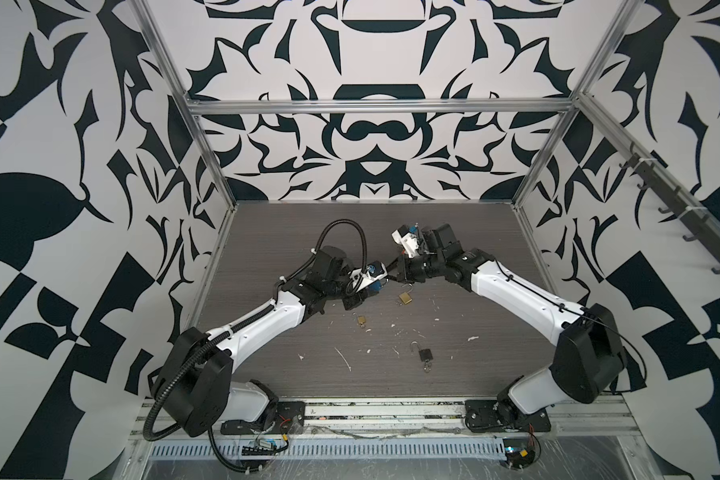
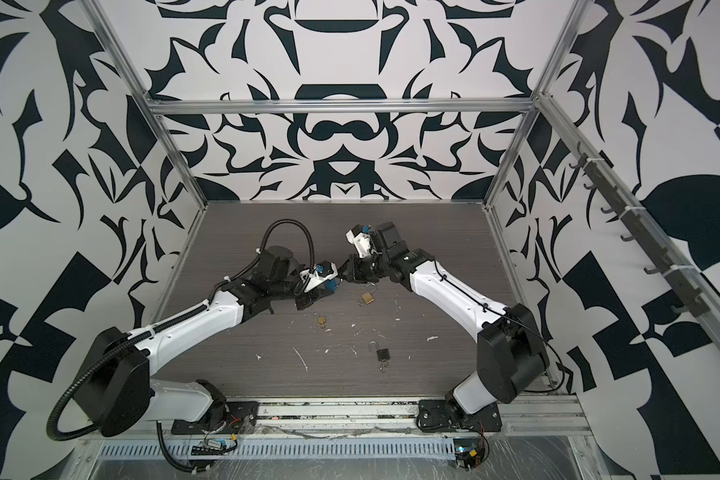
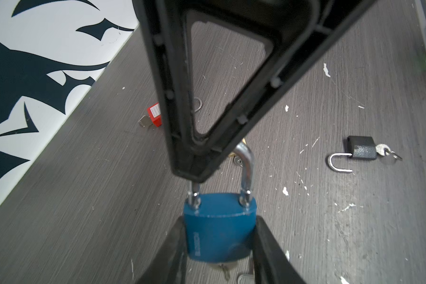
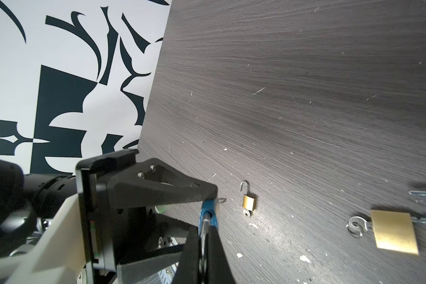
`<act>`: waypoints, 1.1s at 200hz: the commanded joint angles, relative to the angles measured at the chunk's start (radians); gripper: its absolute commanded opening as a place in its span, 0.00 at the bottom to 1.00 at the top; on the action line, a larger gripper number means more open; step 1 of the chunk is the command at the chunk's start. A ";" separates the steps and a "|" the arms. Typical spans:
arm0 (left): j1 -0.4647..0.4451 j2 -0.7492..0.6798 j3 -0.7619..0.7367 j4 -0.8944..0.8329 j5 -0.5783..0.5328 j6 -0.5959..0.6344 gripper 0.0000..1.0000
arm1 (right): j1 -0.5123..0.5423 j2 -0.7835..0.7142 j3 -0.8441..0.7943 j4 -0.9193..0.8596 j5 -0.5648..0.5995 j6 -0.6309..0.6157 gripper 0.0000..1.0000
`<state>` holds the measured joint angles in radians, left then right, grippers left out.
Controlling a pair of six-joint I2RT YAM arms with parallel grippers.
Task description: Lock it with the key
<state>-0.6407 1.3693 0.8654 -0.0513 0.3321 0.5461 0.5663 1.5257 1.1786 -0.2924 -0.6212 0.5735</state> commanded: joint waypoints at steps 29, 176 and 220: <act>-0.005 -0.001 0.050 0.178 0.059 -0.049 0.00 | 0.049 0.007 -0.032 0.045 -0.102 0.002 0.00; -0.004 0.035 0.103 0.387 0.098 -0.184 0.00 | 0.077 0.061 -0.089 0.080 -0.114 -0.001 0.00; -0.004 0.025 0.106 0.402 0.092 -0.182 0.00 | 0.077 0.067 -0.090 0.059 -0.098 -0.028 0.00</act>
<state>-0.6323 1.4231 0.8654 -0.0040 0.3370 0.3977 0.5667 1.5528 1.1225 -0.1612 -0.5934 0.5690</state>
